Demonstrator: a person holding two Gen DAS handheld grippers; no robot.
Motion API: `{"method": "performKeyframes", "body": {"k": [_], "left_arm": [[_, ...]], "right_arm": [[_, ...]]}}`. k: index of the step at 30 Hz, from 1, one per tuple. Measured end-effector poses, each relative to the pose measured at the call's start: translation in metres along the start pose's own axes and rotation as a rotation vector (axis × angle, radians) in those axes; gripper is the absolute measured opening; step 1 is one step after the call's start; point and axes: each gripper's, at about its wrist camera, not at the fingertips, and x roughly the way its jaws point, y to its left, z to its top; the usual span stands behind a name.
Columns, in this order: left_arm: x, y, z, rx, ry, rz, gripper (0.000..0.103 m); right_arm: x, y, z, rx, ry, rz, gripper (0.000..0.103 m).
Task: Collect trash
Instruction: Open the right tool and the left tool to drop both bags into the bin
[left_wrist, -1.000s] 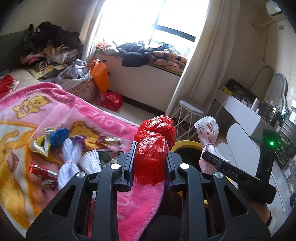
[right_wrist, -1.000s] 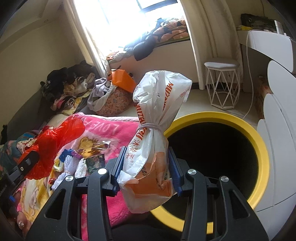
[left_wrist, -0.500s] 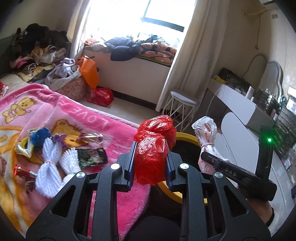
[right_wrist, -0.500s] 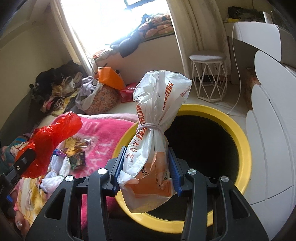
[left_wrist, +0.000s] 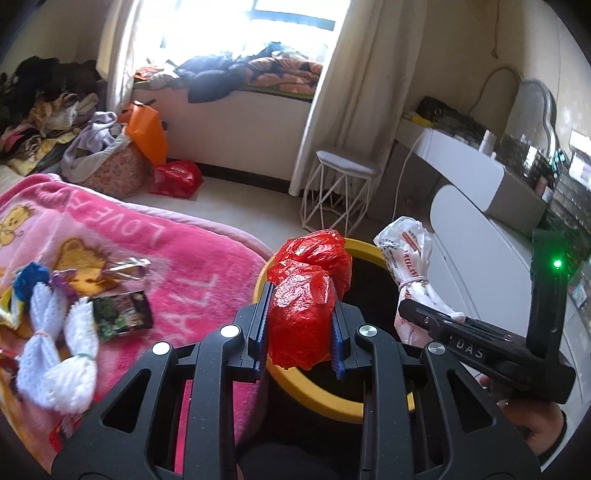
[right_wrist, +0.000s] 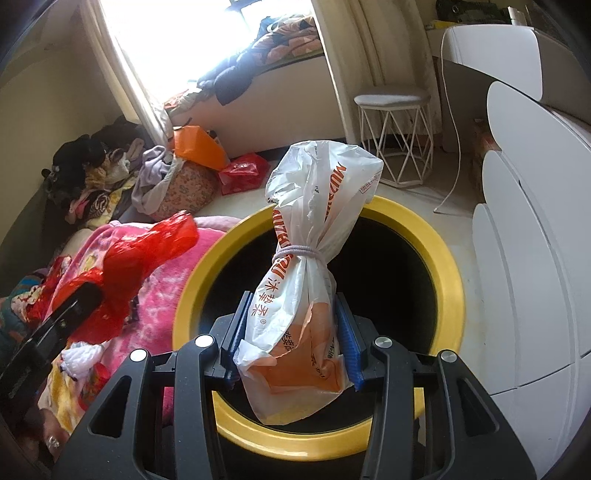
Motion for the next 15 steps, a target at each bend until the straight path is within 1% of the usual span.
{"method": "performKeyframes", "body": {"k": [2,5,6,7,8,9,10,11,12,14,15], "left_arm": [[0.009,-0.004,0.002,0.008,0.015,-0.006,0.020],[0.022,-0.008,0.005,0.013,0.033,-0.021,0.021],[0.027,-0.010,0.007,0.014,0.039,-0.032,0.023],[0.030,-0.010,0.008,0.015,0.040,-0.039,0.031],[0.033,-0.010,0.009,0.018,0.042,-0.050,0.048],[0.036,-0.011,0.010,0.021,0.039,-0.060,0.056],[0.035,-0.011,0.010,0.021,0.031,-0.058,0.068],[0.035,-0.010,0.010,0.018,0.025,-0.055,0.075],[0.033,-0.009,0.010,0.009,0.018,-0.053,0.078],[0.028,-0.005,0.009,-0.010,0.004,-0.047,0.089],[0.023,-0.002,0.008,-0.015,-0.012,-0.042,0.091]], "right_arm": [[0.001,-0.004,-0.001,0.004,0.006,-0.005,0.042],[0.003,-0.008,-0.002,0.015,0.019,-0.002,0.047],[0.004,-0.010,-0.002,0.020,0.021,-0.004,0.053],[0.005,-0.012,-0.002,0.027,0.022,-0.006,0.059],[0.005,-0.014,-0.003,0.035,0.020,-0.008,0.061],[0.005,-0.015,-0.003,0.040,0.018,-0.011,0.064],[0.004,-0.016,-0.003,0.041,0.013,-0.018,0.065],[0.004,-0.016,-0.003,0.042,0.006,-0.026,0.066],[0.002,-0.016,-0.003,0.043,-0.005,-0.028,0.069],[-0.001,-0.017,-0.003,0.042,-0.026,-0.032,0.072],[-0.003,-0.016,-0.004,0.037,-0.039,-0.040,0.073]]}}
